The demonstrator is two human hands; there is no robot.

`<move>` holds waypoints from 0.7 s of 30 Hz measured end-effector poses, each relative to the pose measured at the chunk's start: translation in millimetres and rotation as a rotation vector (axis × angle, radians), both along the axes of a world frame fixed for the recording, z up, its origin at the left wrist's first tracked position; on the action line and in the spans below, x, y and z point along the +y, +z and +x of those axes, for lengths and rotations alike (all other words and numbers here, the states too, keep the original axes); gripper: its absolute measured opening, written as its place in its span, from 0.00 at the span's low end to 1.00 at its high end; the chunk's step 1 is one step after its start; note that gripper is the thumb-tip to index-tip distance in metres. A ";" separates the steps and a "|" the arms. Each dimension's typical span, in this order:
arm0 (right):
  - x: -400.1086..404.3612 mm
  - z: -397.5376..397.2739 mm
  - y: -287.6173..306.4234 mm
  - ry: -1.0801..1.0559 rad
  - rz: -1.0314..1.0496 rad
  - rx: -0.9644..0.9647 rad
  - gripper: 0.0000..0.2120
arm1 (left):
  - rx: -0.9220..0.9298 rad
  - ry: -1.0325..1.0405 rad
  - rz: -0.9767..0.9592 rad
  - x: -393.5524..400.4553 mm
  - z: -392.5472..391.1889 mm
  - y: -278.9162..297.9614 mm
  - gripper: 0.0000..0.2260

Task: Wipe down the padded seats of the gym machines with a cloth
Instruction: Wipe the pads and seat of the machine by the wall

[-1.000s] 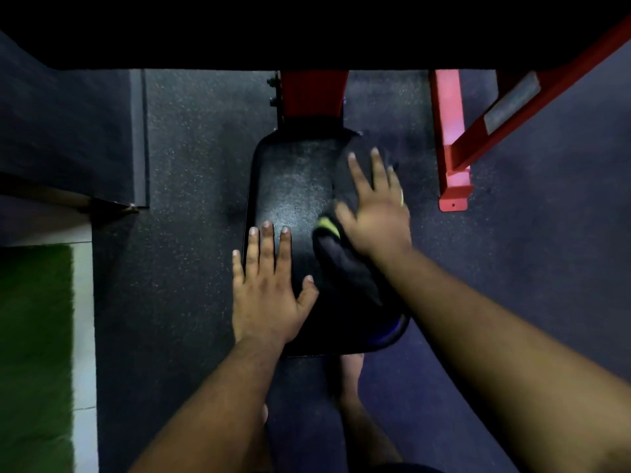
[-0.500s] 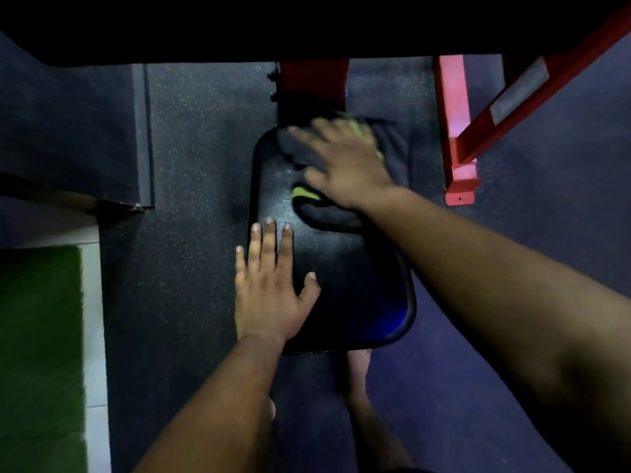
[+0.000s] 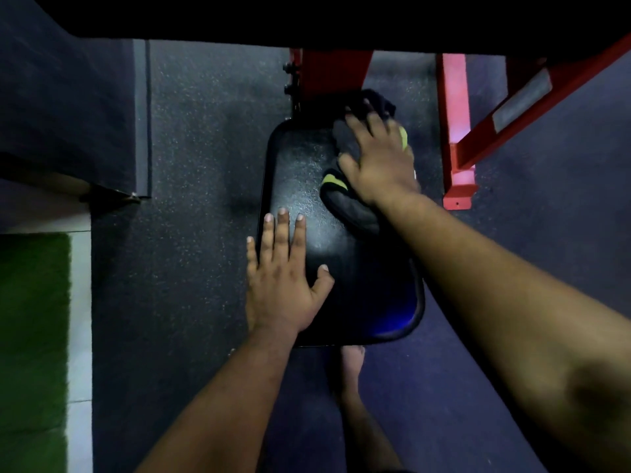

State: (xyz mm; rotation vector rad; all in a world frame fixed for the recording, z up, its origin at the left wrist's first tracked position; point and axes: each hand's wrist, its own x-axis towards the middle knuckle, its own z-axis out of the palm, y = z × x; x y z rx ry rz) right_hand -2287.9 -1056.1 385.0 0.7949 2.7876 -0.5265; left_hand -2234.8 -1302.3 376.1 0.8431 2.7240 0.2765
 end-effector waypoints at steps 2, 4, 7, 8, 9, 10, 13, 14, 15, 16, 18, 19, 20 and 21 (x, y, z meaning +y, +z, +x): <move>-20.4 33.2 9.5 0.068 0.095 0.020 0.36 | -0.002 -0.002 0.015 0.8 -0.3 -1.8 0.38; -47.2 96.6 18.4 0.145 0.113 0.057 0.38 | -0.002 0.001 0.040 -1.2 -0.6 -1.7 0.38; -92.2 183.7 27.3 0.097 0.048 0.054 0.38 | -0.027 0.011 0.082 -1.9 -0.9 -0.7 0.36; -96.1 191.6 27.8 0.080 0.032 0.031 0.39 | -0.041 0.019 0.099 -2.5 0.7 -0.3 0.35; -91.0 182.2 25.7 0.092 0.018 0.011 0.39 | -0.046 0.027 0.123 -3.5 -0.3 0.1 0.35; -79.1 163.8 21.9 0.104 0.027 -0.006 0.38 | -0.050 0.029 0.148 -2.9 -0.3 0.3 0.35; -44.8 75.6 7.7 0.037 0.094 -0.020 0.38 | -0.052 0.051 0.231 -5.4 -0.6 0.3 0.36; -40.0 44.7 5.7 -0.021 0.095 -0.024 0.37 | -0.061 0.060 0.284 -7.2 -0.3 0.4 0.37; -39.9 16.0 5.3 -0.075 0.079 -0.037 0.36 | -0.074 0.073 0.361 -8.6 -0.8 1.8 0.36; -45.5 -7.4 5.9 -0.102 0.064 -0.050 0.36 | -0.098 0.088 0.466 -10.2 -2.4 3.2 0.36; -71.9 -29.1 9.2 -0.025 0.079 -0.073 0.37 | -0.156 0.134 0.715 -18.4 -5.3 3.4 0.33; -87.4 -28.5 11.5 0.062 0.096 -0.071 0.38 | -0.178 0.185 0.823 -24.2 -8.0 2.3 0.33; -104.5 -18.6 12.4 0.144 0.104 -0.056 0.39 | -0.197 0.257 0.899 -32.7 -9.5 1.4 0.32; -122.7 -4.4 13.4 0.212 0.104 -0.029 0.40 | -0.207 0.341 0.942 -42.5 -12.0 0.1 0.32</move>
